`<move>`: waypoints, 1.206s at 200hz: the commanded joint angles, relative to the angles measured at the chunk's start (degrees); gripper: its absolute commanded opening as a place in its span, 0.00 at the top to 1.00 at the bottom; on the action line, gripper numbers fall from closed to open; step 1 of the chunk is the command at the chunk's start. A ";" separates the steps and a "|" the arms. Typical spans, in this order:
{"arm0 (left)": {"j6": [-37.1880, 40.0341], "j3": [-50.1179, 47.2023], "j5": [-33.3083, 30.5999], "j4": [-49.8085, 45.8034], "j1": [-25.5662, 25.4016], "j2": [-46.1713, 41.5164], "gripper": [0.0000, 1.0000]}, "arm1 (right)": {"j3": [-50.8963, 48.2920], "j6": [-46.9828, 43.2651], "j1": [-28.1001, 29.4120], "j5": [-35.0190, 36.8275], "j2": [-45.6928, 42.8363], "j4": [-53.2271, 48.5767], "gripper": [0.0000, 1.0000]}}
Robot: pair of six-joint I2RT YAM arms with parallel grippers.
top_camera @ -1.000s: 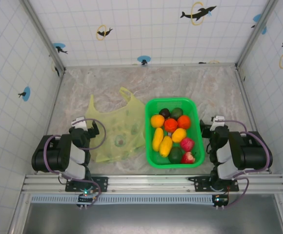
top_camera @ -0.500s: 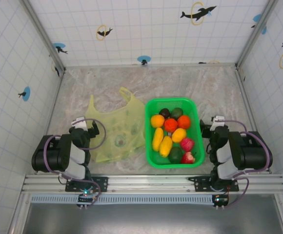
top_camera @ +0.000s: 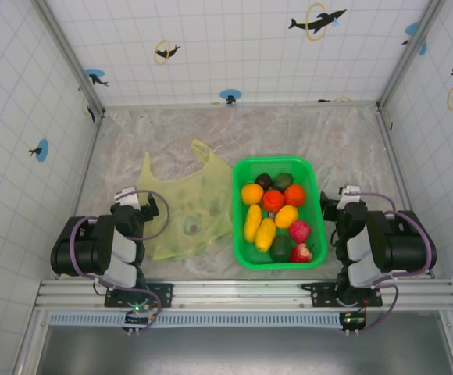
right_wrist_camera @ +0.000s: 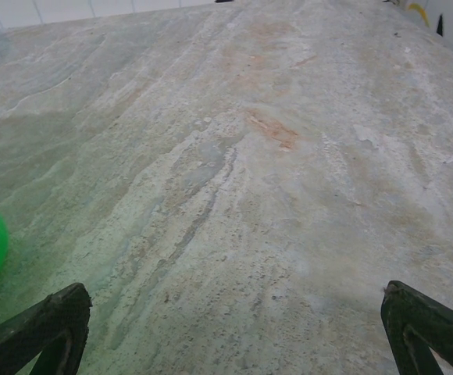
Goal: Place the fake fruits into the plastic bag and tie a complex knot
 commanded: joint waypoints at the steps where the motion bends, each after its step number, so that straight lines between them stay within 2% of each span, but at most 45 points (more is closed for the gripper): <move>1: 0.05 1.03 0.00 -2.02 -0.25 -1.66 0.02 | -0.31 2.30 -0.33 5.28 -4.01 -1.94 0.02; 36: -0.14 1.93 -3.80 -7.57 -1.21 -7.10 0.02 | 2.04 5.68 -0.67 12.99 -12.22 -13.05 0.02; 62: 0.77 6.34 -4.88 -16.25 -1.67 -12.73 0.02 | 5.35 5.88 -0.86 16.75 -19.26 -20.16 0.02; 87: 2.04 7.82 -4.58 -16.67 -3.27 -20.62 0.02 | 11.99 5.74 -0.20 15.02 -26.38 -29.71 0.02; 101: 1.99 8.83 -3.92 -17.91 -6.60 -25.63 0.02 | 16.95 6.07 2.37 15.11 -29.23 -35.23 0.02; 123: 4.59 12.58 -1.84 -23.32 -15.48 -33.11 0.02 | 23.95 3.62 11.71 14.34 -32.04 -41.93 0.02; 133: 3.68 15.84 1.23 -29.54 -18.94 -36.41 0.02 | 27.98 2.32 17.01 14.86 -32.85 -47.18 0.02; 140: 1.55 18.37 1.18 -33.63 -21.07 -38.20 0.02 | 31.70 1.35 21.66 17.93 -33.05 -52.18 0.02; 154: -4.92 24.19 -3.57 -44.86 -24.71 -40.90 0.02 | 39.41 0.49 31.63 27.25 -32.71 -62.51 0.02; 165: -8.75 29.21 -4.21 -55.10 -28.29 -42.63 0.02 | 45.69 4.61 37.21 31.46 -32.73 -71.80 0.02; 176: -12.51 34.57 -0.65 -66.50 -28.66 -43.58 0.02 | 50.93 14.54 37.54 26.99 -33.66 -83.26 0.02; 181: -15.68 36.85 -0.92 -72.01 -28.66 -43.76 0.02 | 51.99 16.20 37.17 23.88 -34.46 -84.79 0.02; 187: -18.23 39.20 -2.77 -77.43 -28.53 -43.78 0.02 | 52.09 16.50 36.40 18.67 -36.19 -84.41 0.02; 198: -28.53 41.00 -10.26 -84.49 -28.49 -44.23 0.02 | 48.66 17.59 34.09 9.06 -39.71 -79.78 0.02; 206: -31.65 40.46 -10.99 -85.37 -28.35 -45.00 0.02 | 47.82 19.08 31.82 3.45 -40.06 -78.56 0.01; 228: -33.01 41.10 -2.88 -84.74 -28.30 -43.16 0.02 | 58.38 22.05 29.81 3.47 -29.41 -95.97 0.09; 241: -34.23 43.41 -0.83 -89.02 -28.31 -38.85 0.02 | 58.93 21.49 30.25 0.32 -25.17 -98.68 0.15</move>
